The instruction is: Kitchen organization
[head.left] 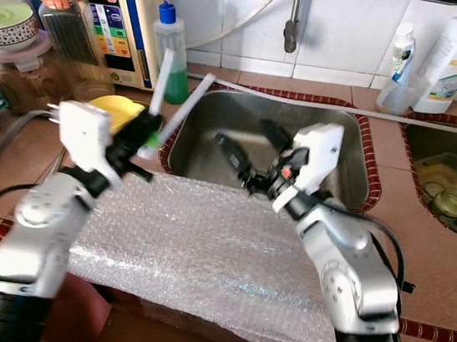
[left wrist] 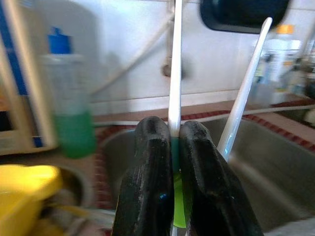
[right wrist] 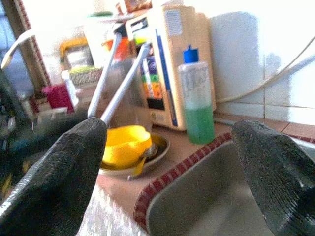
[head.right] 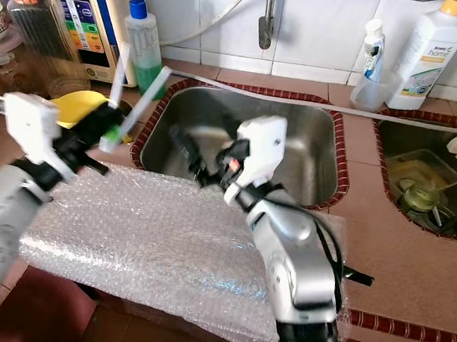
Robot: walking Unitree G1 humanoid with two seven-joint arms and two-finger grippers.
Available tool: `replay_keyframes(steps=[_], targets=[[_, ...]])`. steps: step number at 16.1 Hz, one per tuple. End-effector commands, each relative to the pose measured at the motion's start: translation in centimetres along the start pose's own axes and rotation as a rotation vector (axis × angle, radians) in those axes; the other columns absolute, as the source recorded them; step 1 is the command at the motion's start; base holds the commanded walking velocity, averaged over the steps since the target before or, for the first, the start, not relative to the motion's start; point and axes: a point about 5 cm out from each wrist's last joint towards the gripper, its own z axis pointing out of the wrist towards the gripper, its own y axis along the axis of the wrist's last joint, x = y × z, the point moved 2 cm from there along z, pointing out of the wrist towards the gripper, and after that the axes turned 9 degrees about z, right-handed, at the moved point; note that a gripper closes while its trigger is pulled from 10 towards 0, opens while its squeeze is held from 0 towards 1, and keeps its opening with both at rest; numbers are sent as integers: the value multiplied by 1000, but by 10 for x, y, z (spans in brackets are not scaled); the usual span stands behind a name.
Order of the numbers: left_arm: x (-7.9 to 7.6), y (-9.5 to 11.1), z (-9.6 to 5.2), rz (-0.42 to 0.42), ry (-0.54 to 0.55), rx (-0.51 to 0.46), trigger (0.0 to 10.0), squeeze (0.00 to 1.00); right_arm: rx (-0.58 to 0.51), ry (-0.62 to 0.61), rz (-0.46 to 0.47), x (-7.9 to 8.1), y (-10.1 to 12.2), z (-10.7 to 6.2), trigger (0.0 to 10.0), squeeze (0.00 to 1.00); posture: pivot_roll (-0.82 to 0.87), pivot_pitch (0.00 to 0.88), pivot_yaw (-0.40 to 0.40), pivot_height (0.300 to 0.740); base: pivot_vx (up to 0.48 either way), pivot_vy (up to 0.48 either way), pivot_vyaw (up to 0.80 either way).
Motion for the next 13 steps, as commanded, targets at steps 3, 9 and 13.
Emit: replay_keyframes(steps=[3,9,13], targets=[[-19,9,10,-4,-81,-32,0,0,-48,13,34,2,9,8,10000,0,-180,98,125,740,0,0,0],[-38,13,16,-36,-132,-48,0,0,-63,42,83,5,10,22,10000,0,-170,97,134,740,0,0,0],[-40,14,16,-42,-141,-52,0,0,-77,56,94,6,12,30,0,0,-167,95,136,740,0,0,0]])
